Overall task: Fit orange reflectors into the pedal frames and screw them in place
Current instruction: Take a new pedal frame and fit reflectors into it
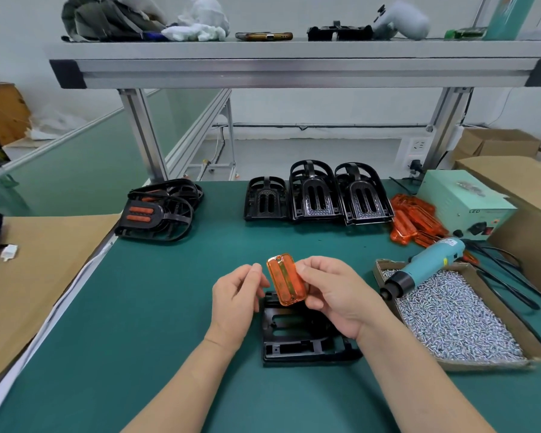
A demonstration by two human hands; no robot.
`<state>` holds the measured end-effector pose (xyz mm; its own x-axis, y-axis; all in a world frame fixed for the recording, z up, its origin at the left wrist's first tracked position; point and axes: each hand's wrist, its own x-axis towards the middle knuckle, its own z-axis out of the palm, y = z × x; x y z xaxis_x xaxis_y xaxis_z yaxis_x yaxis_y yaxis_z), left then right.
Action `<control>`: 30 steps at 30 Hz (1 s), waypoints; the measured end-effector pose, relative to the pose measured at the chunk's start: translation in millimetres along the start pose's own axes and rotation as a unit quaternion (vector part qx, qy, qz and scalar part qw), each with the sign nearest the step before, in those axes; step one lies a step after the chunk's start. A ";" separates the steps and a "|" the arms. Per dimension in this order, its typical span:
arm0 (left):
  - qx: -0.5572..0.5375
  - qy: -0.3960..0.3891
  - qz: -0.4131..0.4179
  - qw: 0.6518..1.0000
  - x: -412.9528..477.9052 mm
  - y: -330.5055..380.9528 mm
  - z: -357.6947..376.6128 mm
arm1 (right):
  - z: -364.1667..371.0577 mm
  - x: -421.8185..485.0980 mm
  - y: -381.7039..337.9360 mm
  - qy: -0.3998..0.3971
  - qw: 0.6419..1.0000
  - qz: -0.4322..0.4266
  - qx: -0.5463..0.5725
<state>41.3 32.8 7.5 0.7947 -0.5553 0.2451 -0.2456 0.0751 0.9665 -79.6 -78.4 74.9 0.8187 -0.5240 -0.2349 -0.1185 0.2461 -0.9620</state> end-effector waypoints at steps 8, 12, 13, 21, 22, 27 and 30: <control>-0.018 0.001 0.003 1.000 -1.6 3.1 0.7 | 0.7 2.2 4.3 -0.006 1.000 0.008 -0.004; -0.024 0.007 0.004 1.000 -0.7 1.7 -0.5 | 2.2 2.6 5.8 -0.006 1.000 0.006 0.006; -0.024 0.009 0.011 1.000 -0.6 1.2 -1.1 | 2.9 2.6 6.1 -0.005 1.000 0.006 0.013; -0.003 0.044 0.054 0.998 -4.8 6.3 1.3 | 6.8 4.0 8.4 0.022 0.999 0.007 0.037; 0.006 0.041 0.061 0.997 -5.6 6.9 1.9 | 7.2 4.2 8.4 0.022 0.999 0.007 0.039; 0.023 0.016 0.076 0.997 -7.6 6.7 3.6 | 9.8 3.2 10.0 0.022 0.999 0.002 0.041; 0.034 0.009 0.089 0.995 -9.7 8.4 3.1 | 10.7 2.4 10.2 0.026 0.999 -0.004 0.043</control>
<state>29.8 36.2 13.0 0.7448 -0.5234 0.4140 -0.4198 0.1146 0.9003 -72.9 -68.4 66.1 0.7883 -0.5678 -0.2370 -0.0619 0.3101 -0.9487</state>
